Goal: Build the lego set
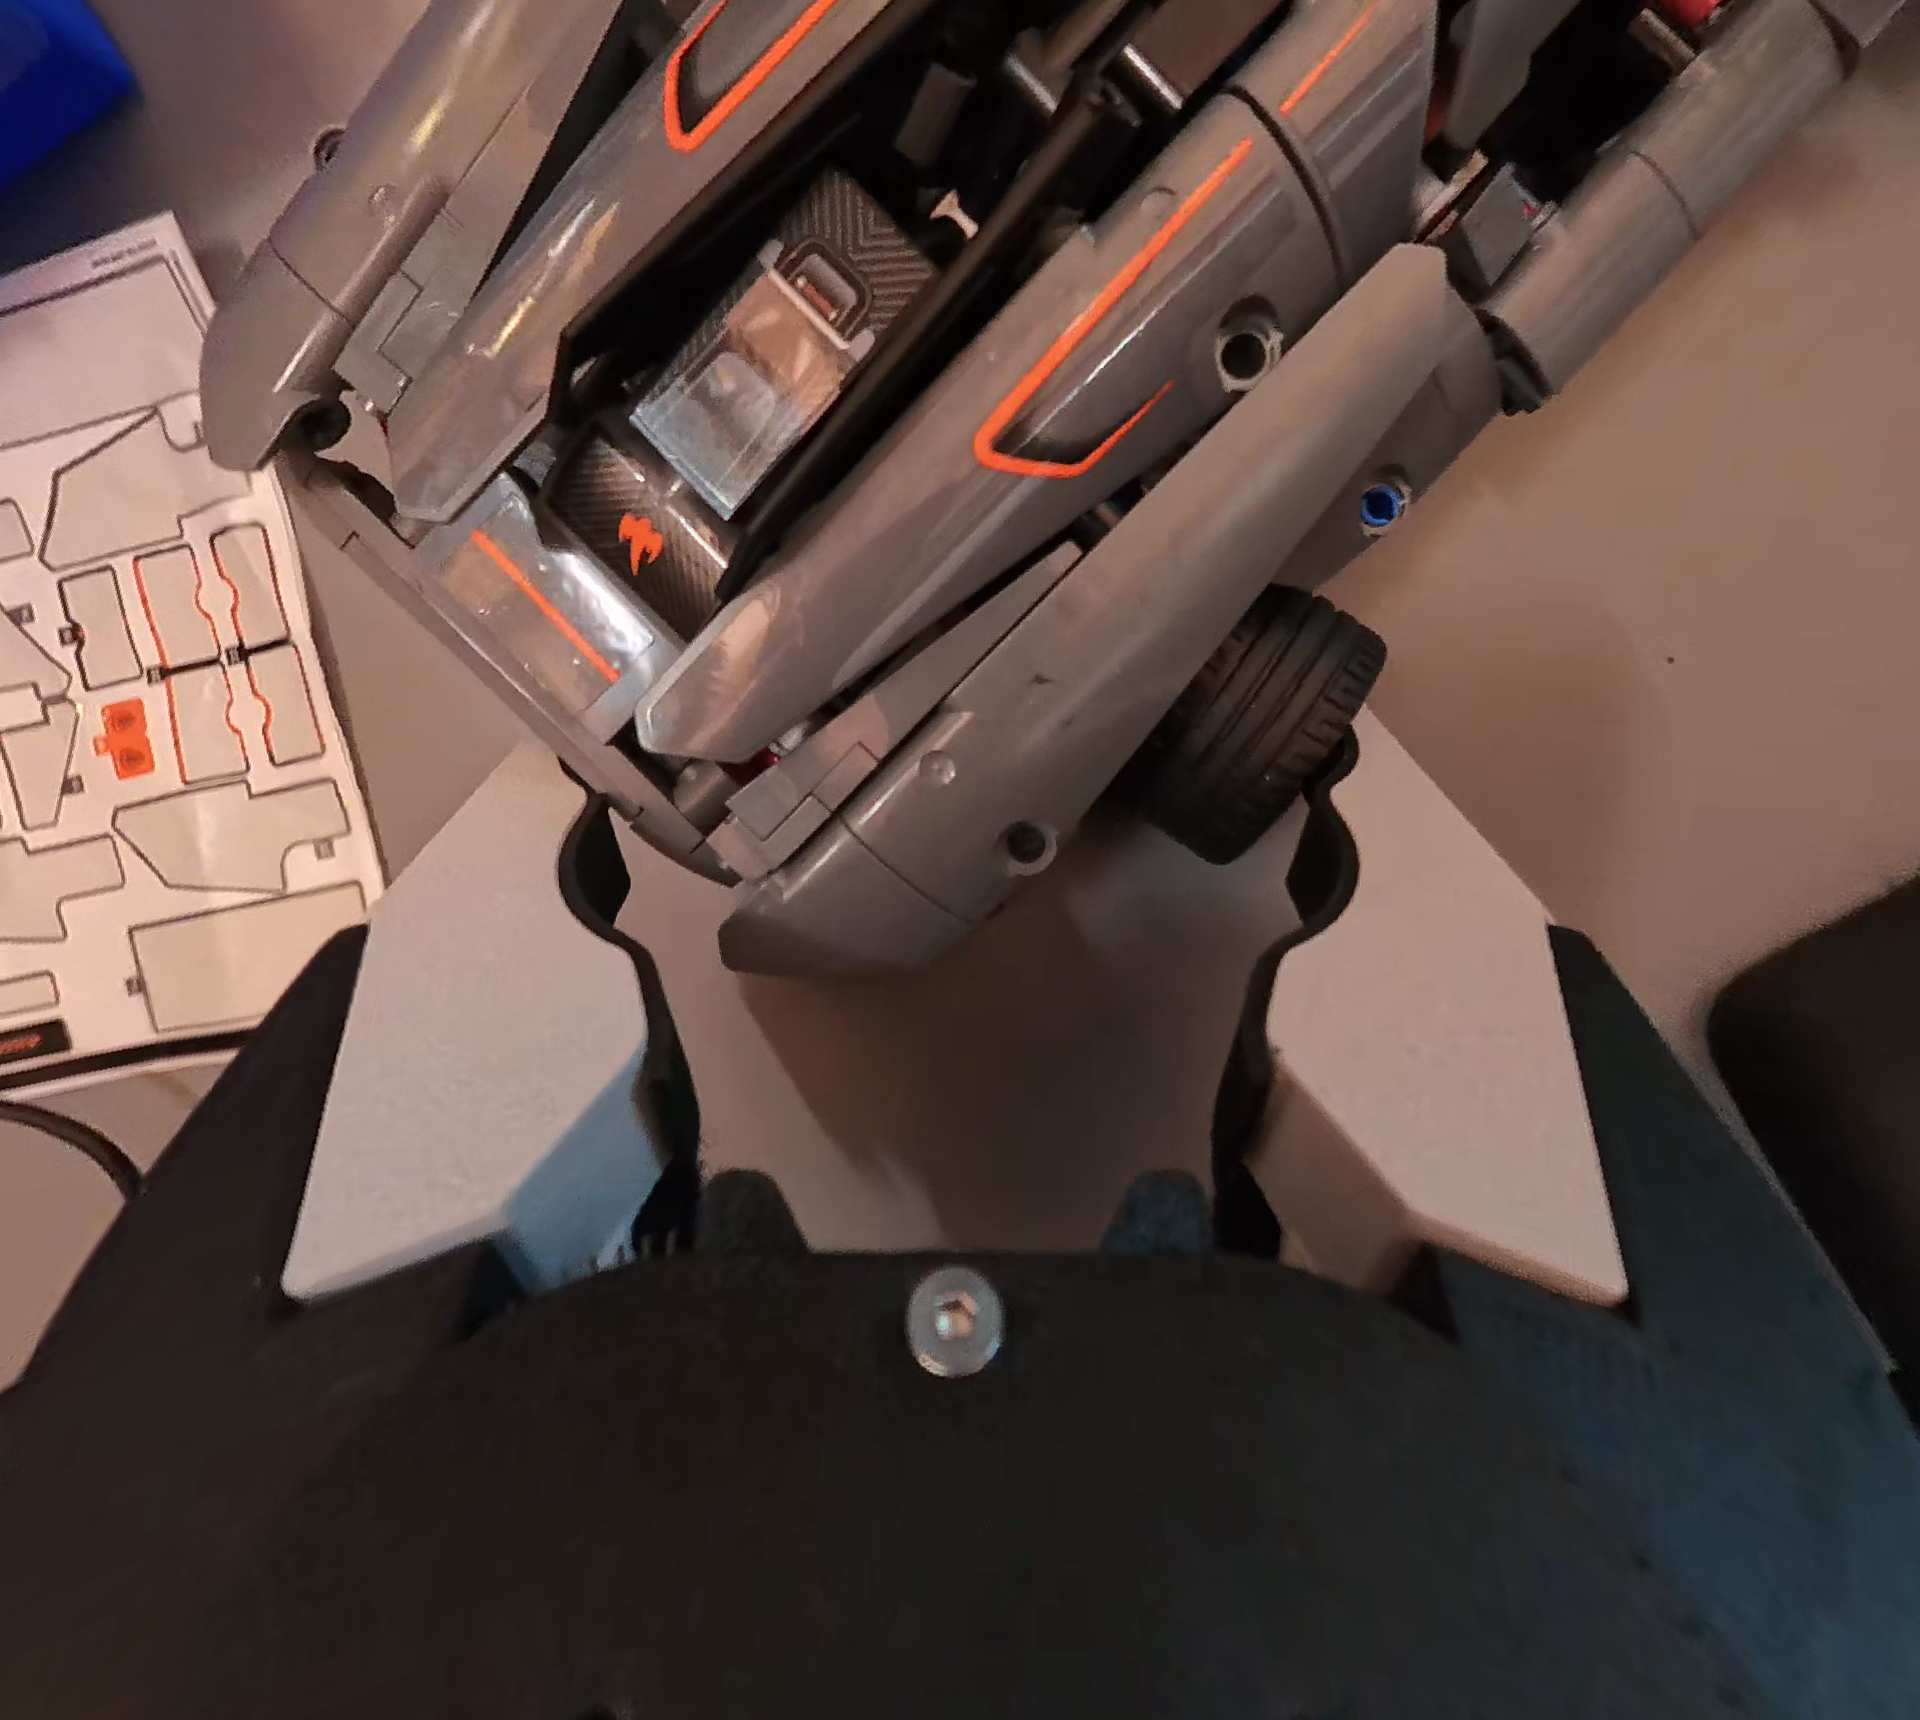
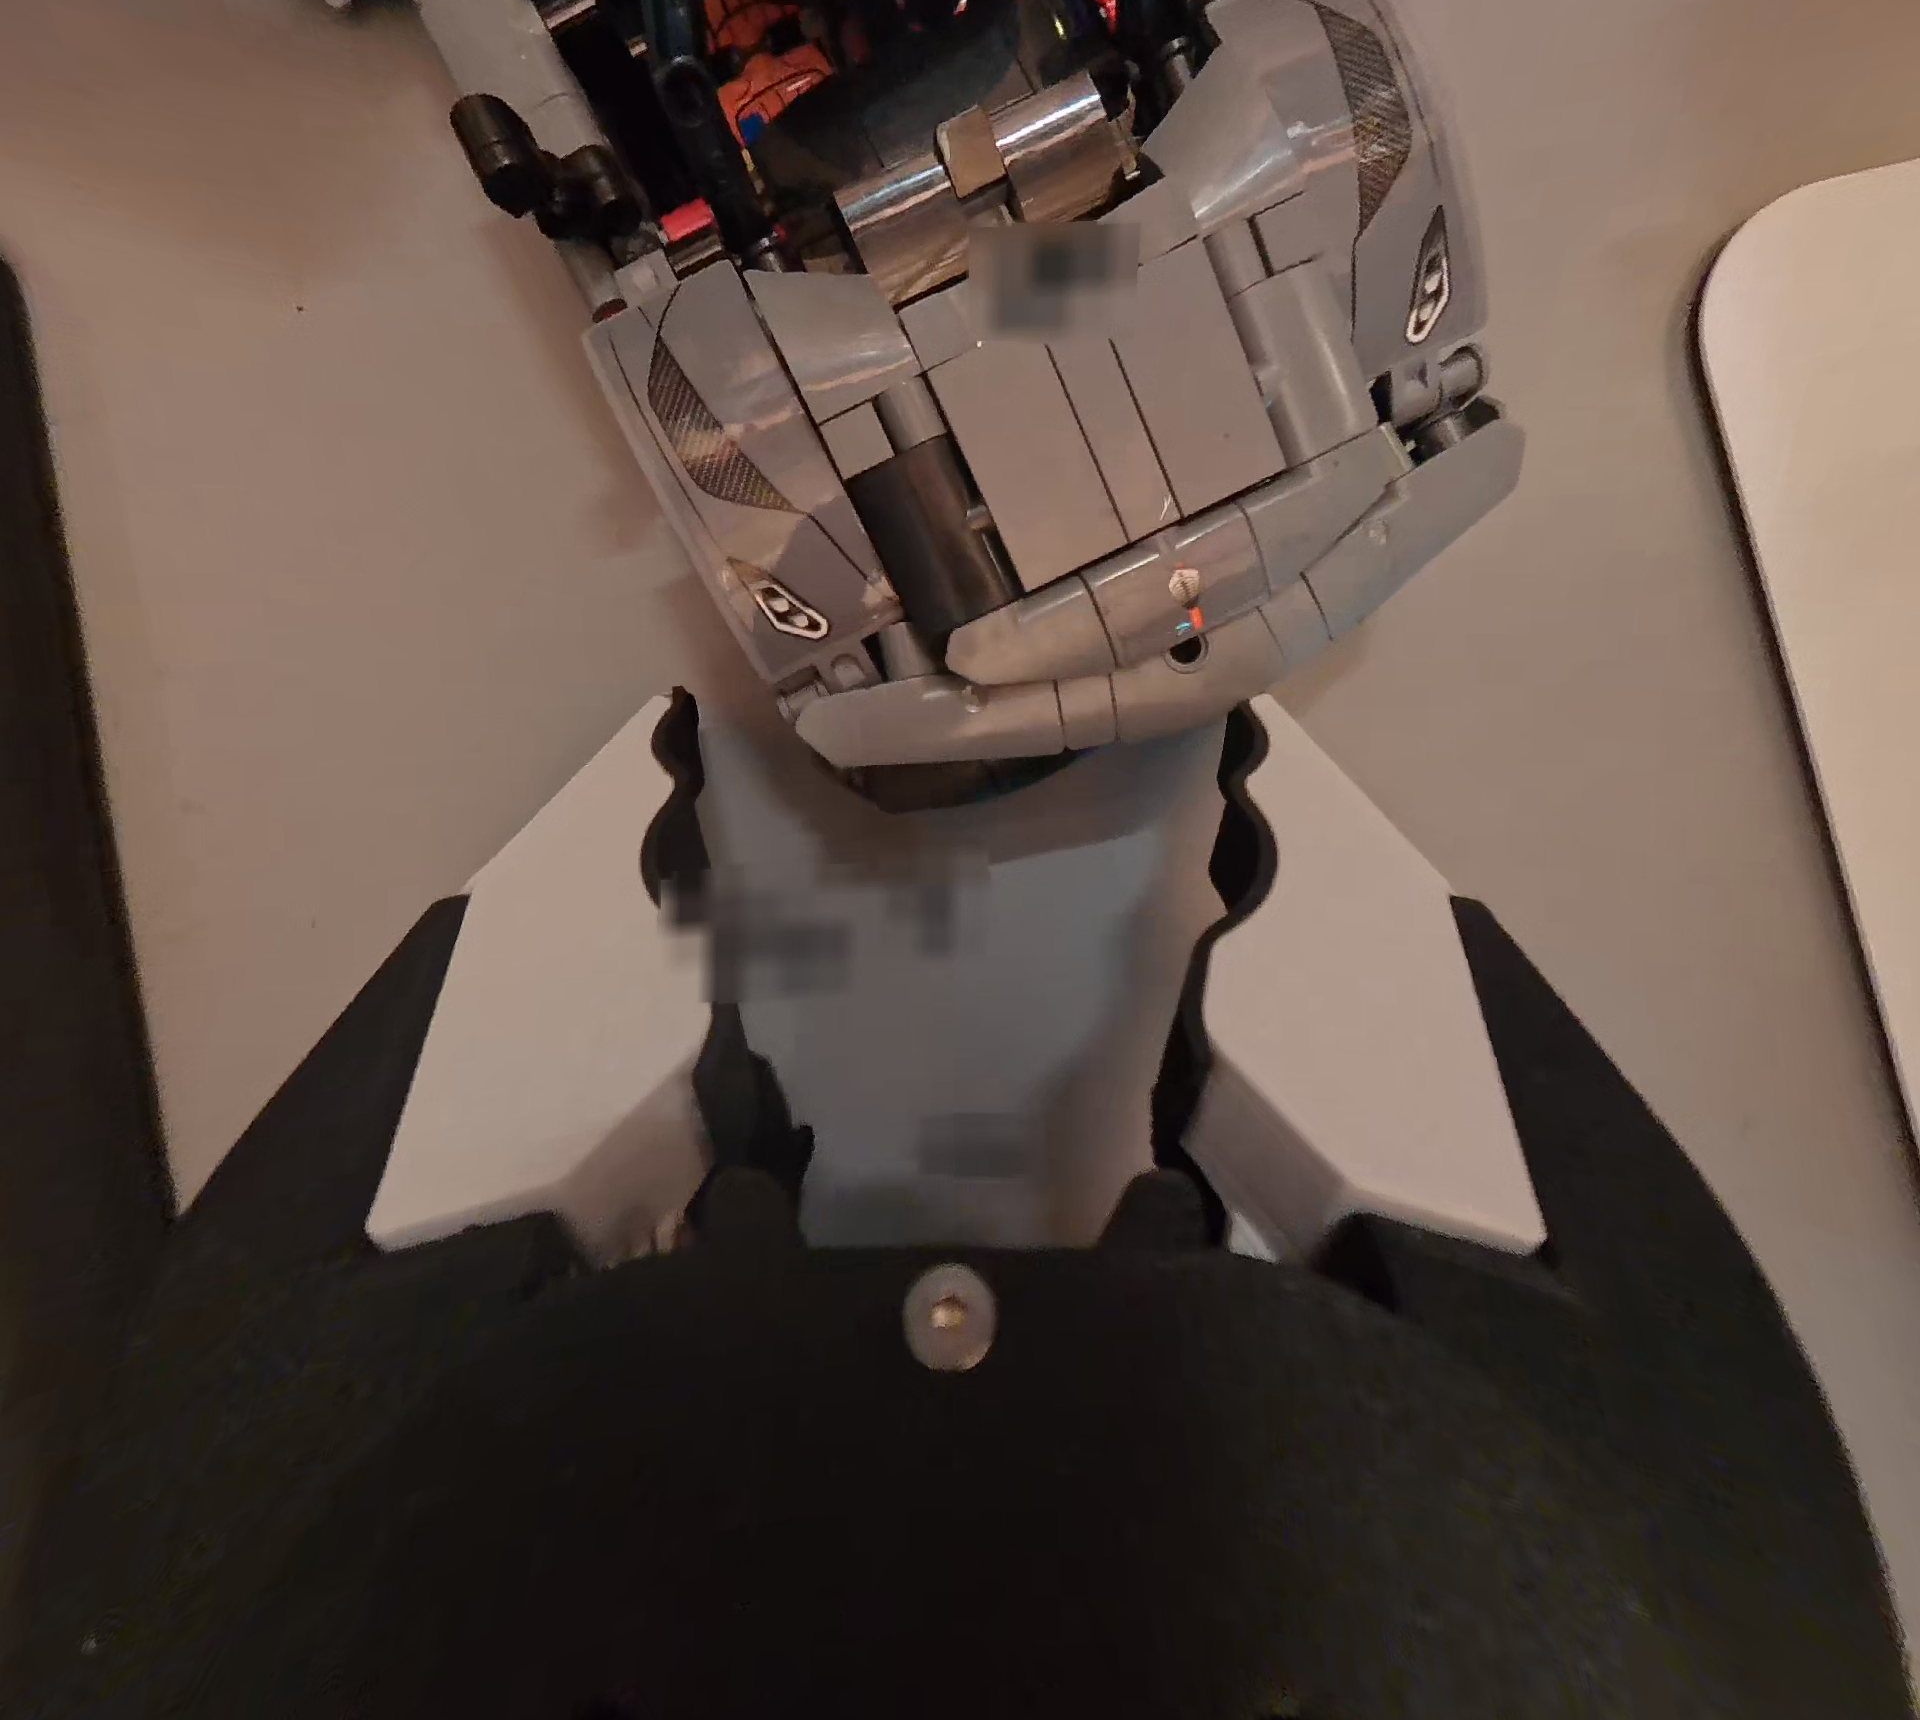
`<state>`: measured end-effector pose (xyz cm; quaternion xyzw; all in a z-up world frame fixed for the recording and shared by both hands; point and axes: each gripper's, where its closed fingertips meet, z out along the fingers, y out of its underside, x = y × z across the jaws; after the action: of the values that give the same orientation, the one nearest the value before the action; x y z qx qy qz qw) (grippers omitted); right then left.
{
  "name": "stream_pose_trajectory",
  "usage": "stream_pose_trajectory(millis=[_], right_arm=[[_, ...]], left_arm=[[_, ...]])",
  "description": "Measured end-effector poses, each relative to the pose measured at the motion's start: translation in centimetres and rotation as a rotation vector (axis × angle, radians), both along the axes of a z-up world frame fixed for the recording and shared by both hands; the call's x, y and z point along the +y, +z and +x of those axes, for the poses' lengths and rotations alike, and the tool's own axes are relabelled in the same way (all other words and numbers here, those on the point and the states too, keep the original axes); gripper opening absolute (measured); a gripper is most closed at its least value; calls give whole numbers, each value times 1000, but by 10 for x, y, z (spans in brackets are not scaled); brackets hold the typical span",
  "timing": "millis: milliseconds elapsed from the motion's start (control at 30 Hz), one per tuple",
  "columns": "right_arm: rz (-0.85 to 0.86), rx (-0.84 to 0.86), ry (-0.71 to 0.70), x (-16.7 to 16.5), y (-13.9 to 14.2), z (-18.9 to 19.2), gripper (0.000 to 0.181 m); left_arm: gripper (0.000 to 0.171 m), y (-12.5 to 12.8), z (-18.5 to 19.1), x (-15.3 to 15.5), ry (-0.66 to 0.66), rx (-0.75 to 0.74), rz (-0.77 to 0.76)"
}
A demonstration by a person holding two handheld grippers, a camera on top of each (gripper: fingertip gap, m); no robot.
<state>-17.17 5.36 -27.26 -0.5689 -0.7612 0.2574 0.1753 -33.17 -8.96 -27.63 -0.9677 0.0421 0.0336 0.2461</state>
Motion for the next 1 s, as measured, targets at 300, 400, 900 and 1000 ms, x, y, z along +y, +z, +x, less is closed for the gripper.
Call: stream_pose_trajectory(millis=[300, 400, 900, 1000], right_arm=[[50, -37, 34, -6, -6, 5, 95], [43, -42, 41, -7, -6, 7, 94], [-7, -44, 98, -17, -3, 13, 91], [-59, -15, 92, -11, 3, 12, 92]], left_arm=[[131, 5, -16, 22, -60, -34, 56], [131, 5, -19, 27, -75, -50, 60], [135, 10, -37, 59, -129, -115, 131], [133, 10, -39, 55, -112, -107, 130]])
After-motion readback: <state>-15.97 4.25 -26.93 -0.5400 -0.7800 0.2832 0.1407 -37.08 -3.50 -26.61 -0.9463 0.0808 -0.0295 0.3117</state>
